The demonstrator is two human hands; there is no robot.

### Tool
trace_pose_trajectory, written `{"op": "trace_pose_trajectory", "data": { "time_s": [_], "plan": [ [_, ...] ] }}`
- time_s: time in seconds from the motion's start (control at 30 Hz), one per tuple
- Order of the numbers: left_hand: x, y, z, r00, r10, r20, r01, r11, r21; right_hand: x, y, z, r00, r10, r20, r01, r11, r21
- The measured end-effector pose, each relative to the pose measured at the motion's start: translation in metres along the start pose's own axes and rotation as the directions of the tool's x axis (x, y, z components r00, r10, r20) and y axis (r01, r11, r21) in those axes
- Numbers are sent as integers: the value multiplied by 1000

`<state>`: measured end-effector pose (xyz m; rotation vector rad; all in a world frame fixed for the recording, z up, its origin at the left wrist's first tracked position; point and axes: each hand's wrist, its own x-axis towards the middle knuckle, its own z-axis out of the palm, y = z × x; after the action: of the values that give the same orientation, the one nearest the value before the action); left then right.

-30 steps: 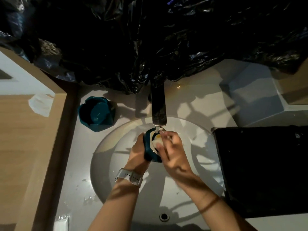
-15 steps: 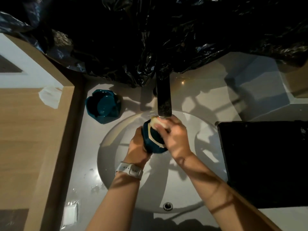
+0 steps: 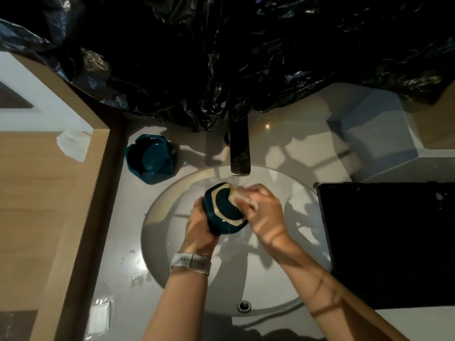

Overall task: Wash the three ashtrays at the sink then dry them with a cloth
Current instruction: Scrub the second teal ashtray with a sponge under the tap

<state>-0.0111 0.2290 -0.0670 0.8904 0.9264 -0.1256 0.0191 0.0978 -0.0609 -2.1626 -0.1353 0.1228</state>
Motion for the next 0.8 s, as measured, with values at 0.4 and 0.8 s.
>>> {"op": "trace_pose_trajectory", "data": {
  "time_s": [0.4,0.8],
  "plan": [
    [2,17,12,988,-157,-6,155,979,-133,10,-6,12,999,19,-36,-16,996,82],
    [-2,6,-1,962,-139,233,140,990,12,31,-14,14,945,312,96,-315,793,521]
  ]
}}
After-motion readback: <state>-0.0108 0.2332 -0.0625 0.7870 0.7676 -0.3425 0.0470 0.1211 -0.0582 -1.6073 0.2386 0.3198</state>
